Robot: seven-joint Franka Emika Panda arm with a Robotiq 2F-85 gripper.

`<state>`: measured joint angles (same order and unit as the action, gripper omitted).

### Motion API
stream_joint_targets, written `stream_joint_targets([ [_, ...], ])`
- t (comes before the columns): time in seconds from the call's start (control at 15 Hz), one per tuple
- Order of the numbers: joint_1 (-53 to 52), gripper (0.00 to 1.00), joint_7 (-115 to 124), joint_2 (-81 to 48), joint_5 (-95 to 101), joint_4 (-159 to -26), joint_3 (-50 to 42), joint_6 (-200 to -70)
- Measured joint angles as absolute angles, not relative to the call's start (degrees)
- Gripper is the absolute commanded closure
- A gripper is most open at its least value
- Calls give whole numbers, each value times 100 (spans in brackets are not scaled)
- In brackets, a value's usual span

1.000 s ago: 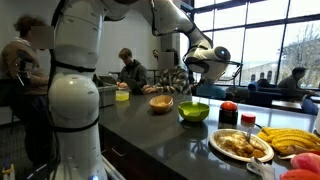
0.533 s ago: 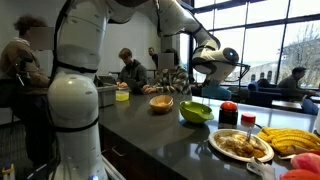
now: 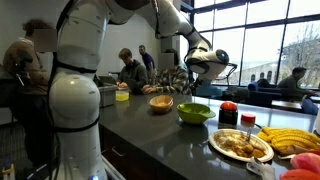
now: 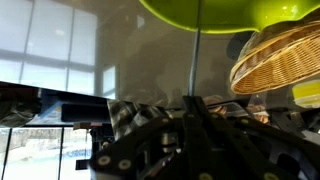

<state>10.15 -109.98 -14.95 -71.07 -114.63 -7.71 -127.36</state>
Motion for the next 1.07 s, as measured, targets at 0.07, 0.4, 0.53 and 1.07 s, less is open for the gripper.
stream_joint_targets([
  [0.07, 911, 99, -10998, -1473, -7046, -11482, -719, -12812],
  [0.4, 659, 99, -10933, -1386, -6831, -11625, -596, -13157],
  [0.53, 659, 99, -10800, -1336, -6740, -11723, -599, -13327],
  [1.07, 716, 99, -10156, -1155, -6452, -11997, -677, -14071],
])
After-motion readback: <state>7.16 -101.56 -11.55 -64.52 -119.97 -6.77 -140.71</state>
